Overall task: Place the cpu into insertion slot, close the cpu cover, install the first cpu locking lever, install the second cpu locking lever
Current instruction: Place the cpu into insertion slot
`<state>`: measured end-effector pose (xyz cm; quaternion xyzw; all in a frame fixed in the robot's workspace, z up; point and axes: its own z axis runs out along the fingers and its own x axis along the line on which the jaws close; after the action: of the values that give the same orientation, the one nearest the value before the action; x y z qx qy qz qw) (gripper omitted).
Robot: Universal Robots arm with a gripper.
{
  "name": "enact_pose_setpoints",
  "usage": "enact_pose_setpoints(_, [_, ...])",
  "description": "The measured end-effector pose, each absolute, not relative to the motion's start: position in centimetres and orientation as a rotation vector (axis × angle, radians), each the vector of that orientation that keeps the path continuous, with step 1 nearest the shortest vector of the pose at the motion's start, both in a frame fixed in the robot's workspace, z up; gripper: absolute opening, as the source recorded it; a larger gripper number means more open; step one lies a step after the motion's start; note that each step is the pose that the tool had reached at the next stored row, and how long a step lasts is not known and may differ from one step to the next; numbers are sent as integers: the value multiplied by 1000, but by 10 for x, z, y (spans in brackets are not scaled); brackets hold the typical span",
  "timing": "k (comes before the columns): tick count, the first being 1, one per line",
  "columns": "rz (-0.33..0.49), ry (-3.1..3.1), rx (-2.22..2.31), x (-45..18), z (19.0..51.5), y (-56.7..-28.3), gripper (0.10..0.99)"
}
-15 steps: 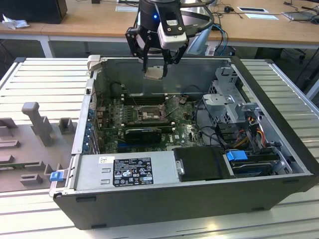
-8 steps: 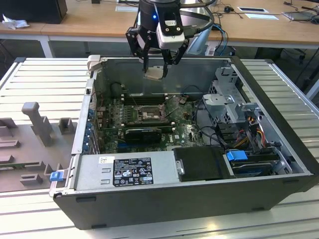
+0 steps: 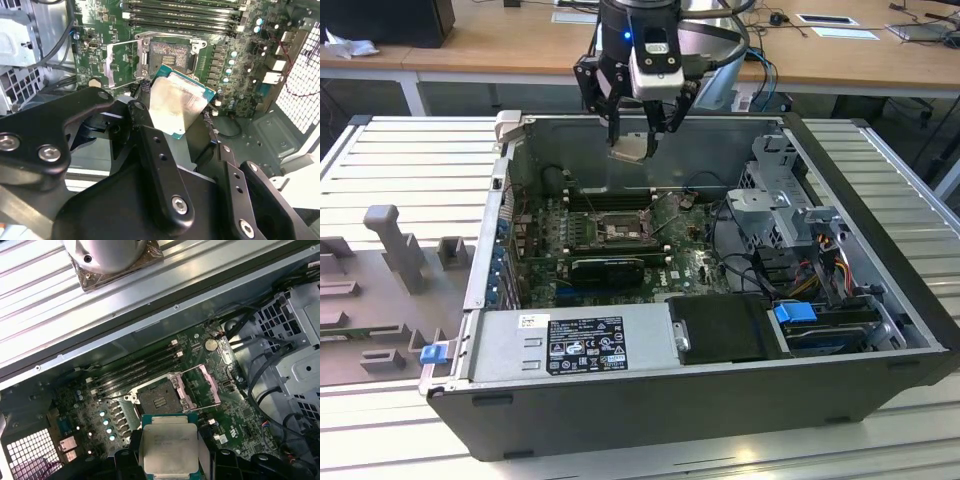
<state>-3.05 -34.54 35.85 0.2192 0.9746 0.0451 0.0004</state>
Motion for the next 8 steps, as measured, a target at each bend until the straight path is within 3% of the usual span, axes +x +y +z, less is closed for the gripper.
enact_pose_setpoints(8, [140, 3045, 747, -31, 352, -345, 529])
